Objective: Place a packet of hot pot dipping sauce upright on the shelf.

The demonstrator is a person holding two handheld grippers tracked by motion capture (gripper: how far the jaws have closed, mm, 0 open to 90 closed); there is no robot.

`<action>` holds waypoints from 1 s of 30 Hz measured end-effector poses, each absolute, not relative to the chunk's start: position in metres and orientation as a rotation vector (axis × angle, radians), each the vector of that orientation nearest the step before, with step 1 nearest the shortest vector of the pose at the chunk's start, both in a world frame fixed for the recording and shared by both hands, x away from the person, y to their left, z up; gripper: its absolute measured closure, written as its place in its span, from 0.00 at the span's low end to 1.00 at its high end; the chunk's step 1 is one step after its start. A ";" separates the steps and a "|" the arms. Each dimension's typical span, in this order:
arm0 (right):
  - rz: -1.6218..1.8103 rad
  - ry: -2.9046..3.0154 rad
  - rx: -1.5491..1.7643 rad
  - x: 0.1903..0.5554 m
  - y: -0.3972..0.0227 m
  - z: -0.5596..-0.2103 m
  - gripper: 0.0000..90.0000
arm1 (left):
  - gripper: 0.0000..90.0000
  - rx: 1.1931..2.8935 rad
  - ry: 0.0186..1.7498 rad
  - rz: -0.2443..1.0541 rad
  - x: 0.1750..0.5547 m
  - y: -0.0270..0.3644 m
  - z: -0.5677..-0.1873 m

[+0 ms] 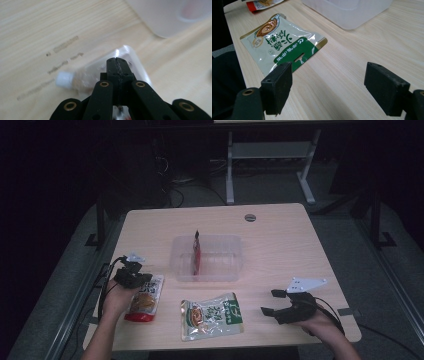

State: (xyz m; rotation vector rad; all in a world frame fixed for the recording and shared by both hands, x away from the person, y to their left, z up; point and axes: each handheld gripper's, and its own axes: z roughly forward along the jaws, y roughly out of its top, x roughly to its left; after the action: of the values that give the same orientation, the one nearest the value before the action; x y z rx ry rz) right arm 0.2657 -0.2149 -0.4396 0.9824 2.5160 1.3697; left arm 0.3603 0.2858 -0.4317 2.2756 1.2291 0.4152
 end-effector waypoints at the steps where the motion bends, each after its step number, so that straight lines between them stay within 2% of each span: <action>1: 1.373 2.514 0.985 0.266 -0.215 -0.440 0.24 | 1.00 2.293 1.238 0.407 0.363 0.284 -0.436; 13: 1.378 2.511 0.983 0.266 -0.217 -0.439 0.24 | 1.00 2.339 1.176 0.281 0.358 0.278 -0.443; 23: 1.380 2.509 0.990 0.266 -0.217 -0.439 0.24 | 1.00 2.348 1.051 0.072 0.337 0.262 -0.448; 28: 1.381 2.507 0.996 0.266 -0.218 -0.439 0.24 | 1.00 2.364 1.004 0.089 0.330 0.260 -0.442; 30: 1.381 2.505 0.998 0.267 -0.218 -0.439 0.24 | 1.00 2.278 1.052 0.142 0.322 0.272 -0.429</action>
State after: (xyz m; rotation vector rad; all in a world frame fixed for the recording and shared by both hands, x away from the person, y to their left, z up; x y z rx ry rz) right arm 0.2665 -0.2181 -0.4391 0.9982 2.5045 1.3809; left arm 0.3218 0.2718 -0.4291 2.2775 1.0522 0.1421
